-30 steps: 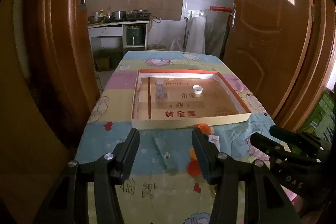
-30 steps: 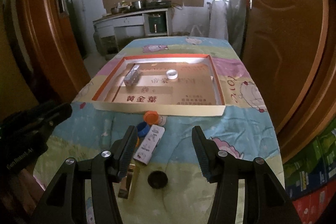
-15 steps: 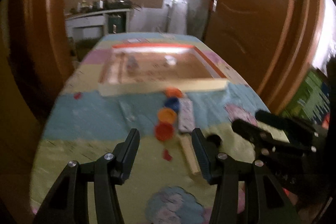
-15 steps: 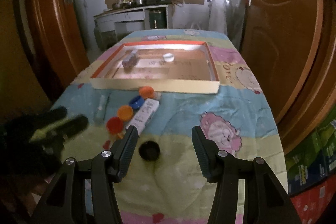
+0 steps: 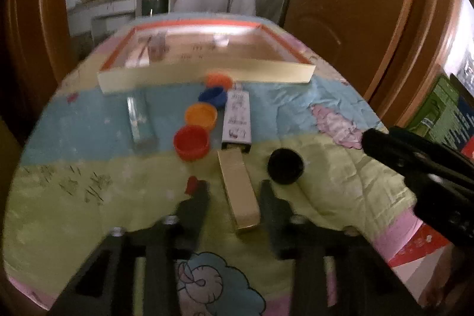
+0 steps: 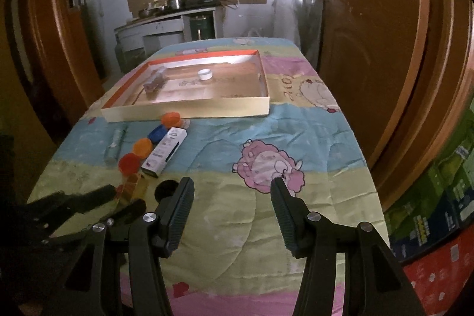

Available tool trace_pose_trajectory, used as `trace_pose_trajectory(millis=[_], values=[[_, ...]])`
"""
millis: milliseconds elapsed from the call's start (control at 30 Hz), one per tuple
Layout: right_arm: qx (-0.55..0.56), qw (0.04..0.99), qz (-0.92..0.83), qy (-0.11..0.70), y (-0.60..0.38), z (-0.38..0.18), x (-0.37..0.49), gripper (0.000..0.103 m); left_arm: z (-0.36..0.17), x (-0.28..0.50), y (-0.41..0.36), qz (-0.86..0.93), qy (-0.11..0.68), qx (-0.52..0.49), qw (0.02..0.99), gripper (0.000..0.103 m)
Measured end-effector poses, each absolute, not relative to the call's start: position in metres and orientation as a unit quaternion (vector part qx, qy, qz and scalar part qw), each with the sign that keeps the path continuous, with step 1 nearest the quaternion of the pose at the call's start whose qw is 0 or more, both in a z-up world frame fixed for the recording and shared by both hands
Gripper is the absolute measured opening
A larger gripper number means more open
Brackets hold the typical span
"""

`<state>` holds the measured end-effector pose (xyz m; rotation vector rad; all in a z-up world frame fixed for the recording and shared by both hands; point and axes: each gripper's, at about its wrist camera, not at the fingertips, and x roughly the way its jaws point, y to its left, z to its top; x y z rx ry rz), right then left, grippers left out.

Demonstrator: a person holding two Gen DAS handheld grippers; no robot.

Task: Organize rigid objects
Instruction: 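Grasp the gold box with the left gripper while the right gripper grasps the black cap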

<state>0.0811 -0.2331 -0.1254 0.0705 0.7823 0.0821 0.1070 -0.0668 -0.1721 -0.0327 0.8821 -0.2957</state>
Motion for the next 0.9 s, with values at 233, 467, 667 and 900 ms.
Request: trace_pose_trajectory(millis=[233,467,667,900], values=[[0.048,0.917,0.06,0.391,-0.234,-0.135,0.081,0.056,-0.174,0.103,-0.063,-0.144,0.404,-0.011,0.903,0.018],[0.037,0.903,0.133,0.406,-0.206,-0.151,0.084,0.056,-0.16,0.091,-0.039,-0.123,0.377,-0.01,0.918,0.018],[-0.008,0.902,0.142,0.408,-0.179,-0.164,0.098,0.056,-0.147,0.088,-0.013,-0.102,0.364,-0.033,0.925,0.018],[-0.03,0.903,0.127,0.41,-0.17,-0.172,0.114,0.055,-0.144,0.086,-0.005,-0.1,0.36,-0.043,0.926,0.018]])
